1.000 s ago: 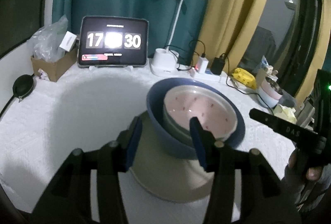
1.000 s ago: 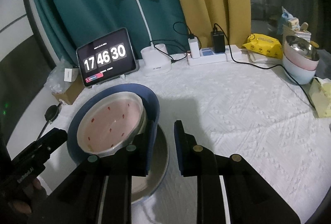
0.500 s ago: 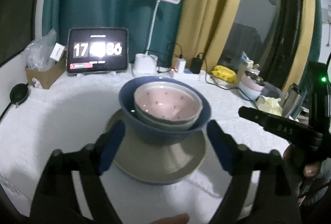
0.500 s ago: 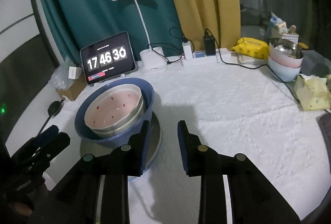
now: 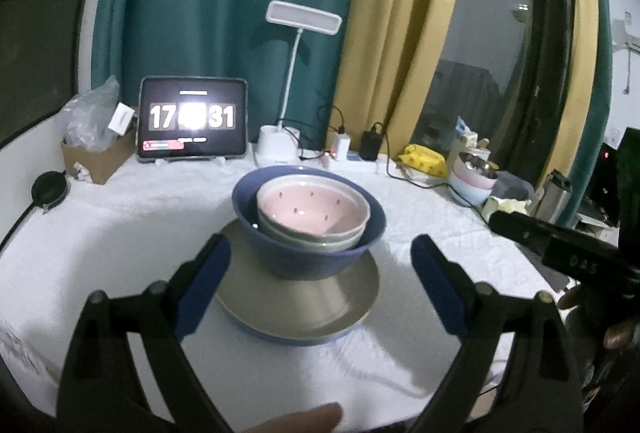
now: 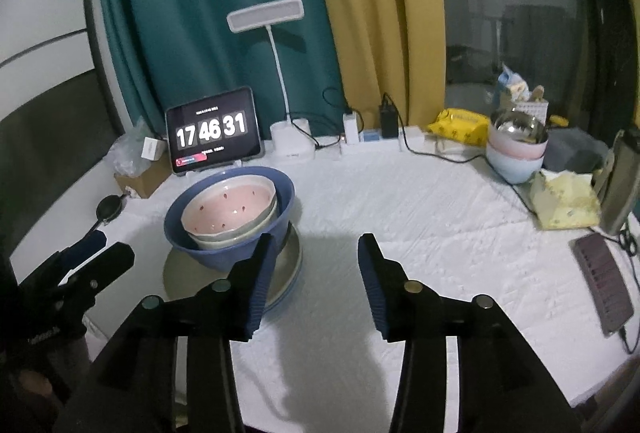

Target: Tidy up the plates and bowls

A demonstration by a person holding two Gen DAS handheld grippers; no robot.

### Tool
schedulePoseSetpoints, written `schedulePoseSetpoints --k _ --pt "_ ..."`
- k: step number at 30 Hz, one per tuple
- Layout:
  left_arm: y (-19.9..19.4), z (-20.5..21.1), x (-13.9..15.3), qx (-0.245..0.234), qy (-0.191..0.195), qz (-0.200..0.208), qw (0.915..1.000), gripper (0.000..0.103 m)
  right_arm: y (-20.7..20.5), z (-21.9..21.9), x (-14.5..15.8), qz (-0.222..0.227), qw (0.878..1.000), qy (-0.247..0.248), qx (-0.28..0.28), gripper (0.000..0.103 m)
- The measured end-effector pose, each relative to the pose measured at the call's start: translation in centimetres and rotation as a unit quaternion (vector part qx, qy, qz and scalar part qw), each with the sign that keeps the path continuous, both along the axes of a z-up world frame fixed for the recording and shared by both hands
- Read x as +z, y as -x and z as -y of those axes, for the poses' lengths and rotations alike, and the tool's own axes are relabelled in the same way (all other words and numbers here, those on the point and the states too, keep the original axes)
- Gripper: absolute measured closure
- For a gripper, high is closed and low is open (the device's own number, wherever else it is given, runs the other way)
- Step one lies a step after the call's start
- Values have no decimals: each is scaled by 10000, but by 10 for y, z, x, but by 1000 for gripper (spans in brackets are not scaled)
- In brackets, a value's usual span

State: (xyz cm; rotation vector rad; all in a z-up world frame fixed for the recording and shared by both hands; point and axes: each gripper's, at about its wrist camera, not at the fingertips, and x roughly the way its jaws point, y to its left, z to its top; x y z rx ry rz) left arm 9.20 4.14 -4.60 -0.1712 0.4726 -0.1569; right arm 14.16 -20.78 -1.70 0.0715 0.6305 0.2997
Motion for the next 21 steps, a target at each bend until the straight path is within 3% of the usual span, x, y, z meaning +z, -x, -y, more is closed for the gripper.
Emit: schedulePoseSetpoints --k 13,21 --pt "41 14 39 203 -648 1122 9914 10 36 5 33 748 9964 381 -134 53" --pt "49 19 53 127 -633 1337 9889 10 46 11 46 983 9938 449 -248 53"
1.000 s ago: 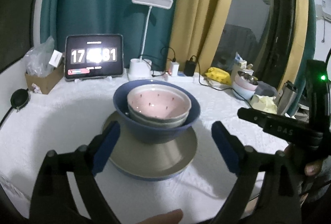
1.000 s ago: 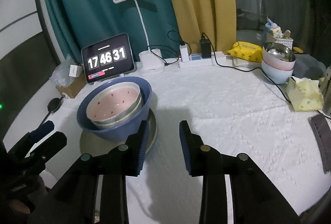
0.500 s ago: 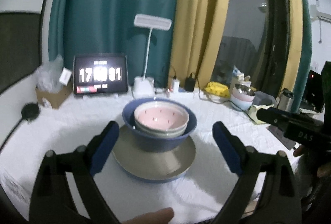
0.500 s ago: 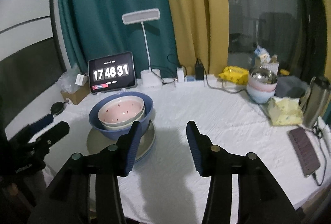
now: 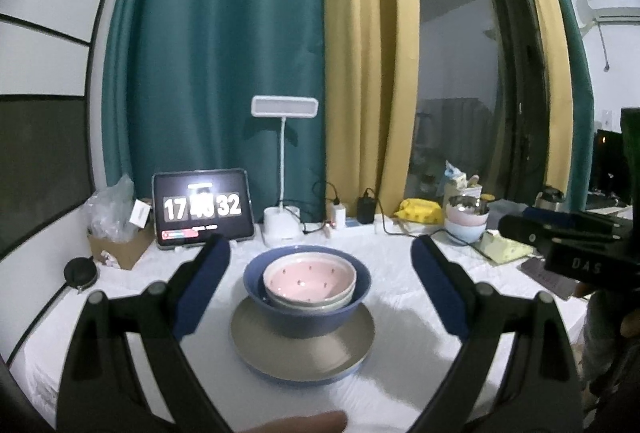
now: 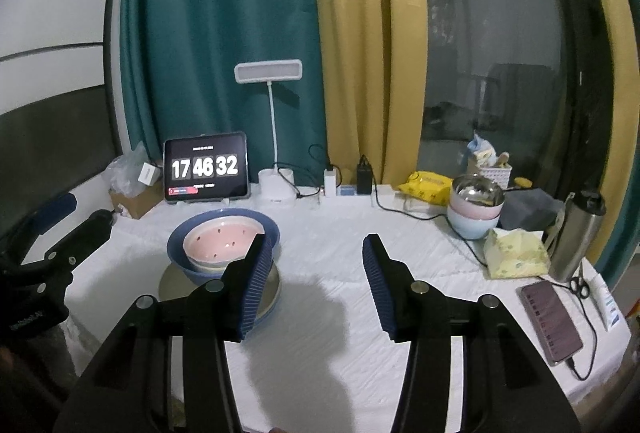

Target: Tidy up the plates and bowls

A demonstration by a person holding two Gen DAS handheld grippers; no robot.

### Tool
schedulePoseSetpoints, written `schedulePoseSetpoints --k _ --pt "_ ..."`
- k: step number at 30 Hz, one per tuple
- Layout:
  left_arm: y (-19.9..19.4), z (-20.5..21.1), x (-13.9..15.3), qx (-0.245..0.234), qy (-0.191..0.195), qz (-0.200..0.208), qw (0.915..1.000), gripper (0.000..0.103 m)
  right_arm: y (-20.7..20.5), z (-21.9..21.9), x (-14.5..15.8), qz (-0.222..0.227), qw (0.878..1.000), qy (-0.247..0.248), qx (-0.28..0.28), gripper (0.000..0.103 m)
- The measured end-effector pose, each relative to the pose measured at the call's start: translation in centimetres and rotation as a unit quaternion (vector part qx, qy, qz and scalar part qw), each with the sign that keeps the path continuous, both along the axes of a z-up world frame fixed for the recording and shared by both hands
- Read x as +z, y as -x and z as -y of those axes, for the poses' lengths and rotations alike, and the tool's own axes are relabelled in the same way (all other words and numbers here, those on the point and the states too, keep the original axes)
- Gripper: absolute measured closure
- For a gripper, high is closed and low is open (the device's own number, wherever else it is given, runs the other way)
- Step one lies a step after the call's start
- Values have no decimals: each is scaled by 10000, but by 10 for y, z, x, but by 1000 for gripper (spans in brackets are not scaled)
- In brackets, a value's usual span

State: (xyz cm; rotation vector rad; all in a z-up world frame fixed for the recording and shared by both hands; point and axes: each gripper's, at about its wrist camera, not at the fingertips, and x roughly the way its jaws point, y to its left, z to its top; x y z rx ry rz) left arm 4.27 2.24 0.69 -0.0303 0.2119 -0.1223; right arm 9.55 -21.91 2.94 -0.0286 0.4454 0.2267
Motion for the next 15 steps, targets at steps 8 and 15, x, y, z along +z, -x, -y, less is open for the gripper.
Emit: schedulePoseSetpoints --k 8,15 --pt "11 0 16 46 43 256 9997 10 12 4 17 284 9996 -21 -83 43" --pt "19 4 31 35 32 438 9990 10 21 5 32 521 9986 -47 -116 39"
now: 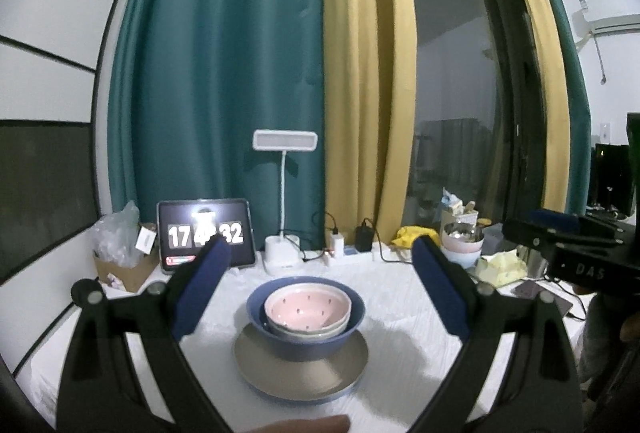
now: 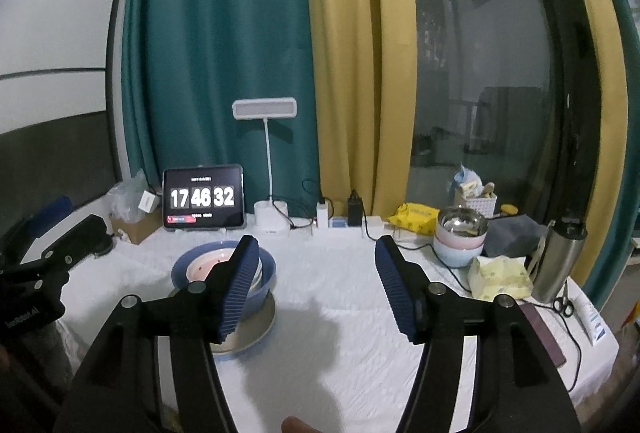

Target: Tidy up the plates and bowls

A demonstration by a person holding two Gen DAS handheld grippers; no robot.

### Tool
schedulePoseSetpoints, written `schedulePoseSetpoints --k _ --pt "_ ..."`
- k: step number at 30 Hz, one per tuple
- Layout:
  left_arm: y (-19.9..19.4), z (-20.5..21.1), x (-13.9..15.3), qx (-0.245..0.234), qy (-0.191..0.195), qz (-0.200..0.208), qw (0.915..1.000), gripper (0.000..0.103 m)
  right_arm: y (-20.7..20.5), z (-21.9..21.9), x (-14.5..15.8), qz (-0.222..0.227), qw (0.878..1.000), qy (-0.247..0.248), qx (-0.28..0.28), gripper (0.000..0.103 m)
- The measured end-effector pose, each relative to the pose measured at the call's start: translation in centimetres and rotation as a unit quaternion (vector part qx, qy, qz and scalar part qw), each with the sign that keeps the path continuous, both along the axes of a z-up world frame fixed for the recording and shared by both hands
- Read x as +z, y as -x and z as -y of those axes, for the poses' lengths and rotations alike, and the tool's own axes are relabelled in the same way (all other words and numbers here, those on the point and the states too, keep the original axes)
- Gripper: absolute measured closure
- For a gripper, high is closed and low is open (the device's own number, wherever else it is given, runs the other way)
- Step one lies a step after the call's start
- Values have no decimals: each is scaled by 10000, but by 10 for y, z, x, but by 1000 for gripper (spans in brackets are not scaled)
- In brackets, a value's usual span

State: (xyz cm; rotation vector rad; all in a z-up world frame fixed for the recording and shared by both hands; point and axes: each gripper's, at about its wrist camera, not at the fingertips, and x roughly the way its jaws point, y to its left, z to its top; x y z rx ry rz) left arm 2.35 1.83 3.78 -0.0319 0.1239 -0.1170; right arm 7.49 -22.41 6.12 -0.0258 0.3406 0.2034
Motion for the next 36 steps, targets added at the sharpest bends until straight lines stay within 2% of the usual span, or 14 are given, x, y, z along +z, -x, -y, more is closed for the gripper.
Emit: schedulePoseSetpoints --k 9,21,36 --pt "13 1 19 51 8 294 9996 10 12 3 16 237 9997 -7 -66 38" --pt "20 -3 27 73 127 282 9995 10 23 5 30 422 9990 -36 -117 38" --pt "20 -5 27 130 181 189 9996 10 21 7 30 315 9994 -54 -121 37"
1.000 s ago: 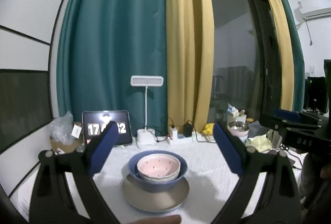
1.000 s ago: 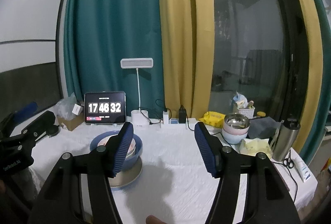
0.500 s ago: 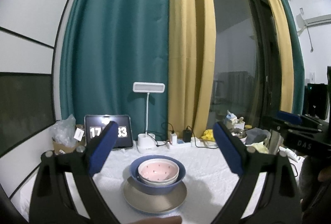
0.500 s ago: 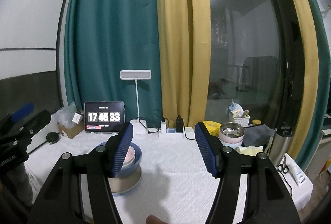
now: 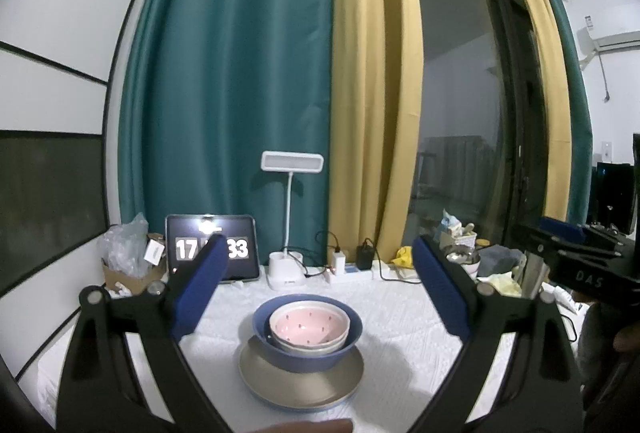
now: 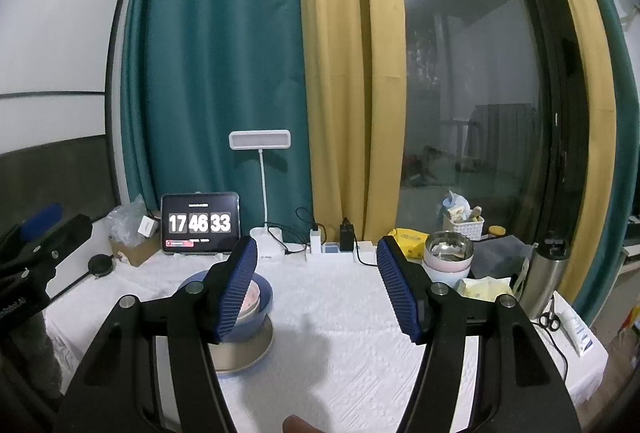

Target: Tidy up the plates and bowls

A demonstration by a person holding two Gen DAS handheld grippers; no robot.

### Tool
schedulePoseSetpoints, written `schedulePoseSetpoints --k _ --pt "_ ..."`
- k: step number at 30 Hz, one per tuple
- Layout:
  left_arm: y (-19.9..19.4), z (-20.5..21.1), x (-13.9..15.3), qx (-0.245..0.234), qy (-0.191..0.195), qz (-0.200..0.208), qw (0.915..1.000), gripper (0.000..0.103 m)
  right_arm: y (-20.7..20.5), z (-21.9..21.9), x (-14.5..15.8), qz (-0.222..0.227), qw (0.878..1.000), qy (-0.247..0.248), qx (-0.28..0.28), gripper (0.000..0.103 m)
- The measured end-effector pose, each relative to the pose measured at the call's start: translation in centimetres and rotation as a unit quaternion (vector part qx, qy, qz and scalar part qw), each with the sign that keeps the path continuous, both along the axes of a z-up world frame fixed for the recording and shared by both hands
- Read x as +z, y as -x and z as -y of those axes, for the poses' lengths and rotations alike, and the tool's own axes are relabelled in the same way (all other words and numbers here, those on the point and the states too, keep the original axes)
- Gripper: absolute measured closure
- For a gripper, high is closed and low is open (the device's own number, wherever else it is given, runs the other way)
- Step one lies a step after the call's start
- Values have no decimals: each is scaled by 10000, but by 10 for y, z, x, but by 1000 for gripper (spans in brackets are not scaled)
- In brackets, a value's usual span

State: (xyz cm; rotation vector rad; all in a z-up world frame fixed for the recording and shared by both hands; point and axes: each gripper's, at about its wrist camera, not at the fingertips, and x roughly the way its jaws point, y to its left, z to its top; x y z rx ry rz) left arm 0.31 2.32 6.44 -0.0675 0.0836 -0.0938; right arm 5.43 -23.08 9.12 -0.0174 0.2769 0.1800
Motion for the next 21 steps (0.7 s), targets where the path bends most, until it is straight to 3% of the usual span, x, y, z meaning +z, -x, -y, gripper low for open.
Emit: schedulePoseSetpoints --k 21 --pt "0 2 -3 -24 -21 -58 10000 9 0 1 1 -14 10000 -2 4 37"
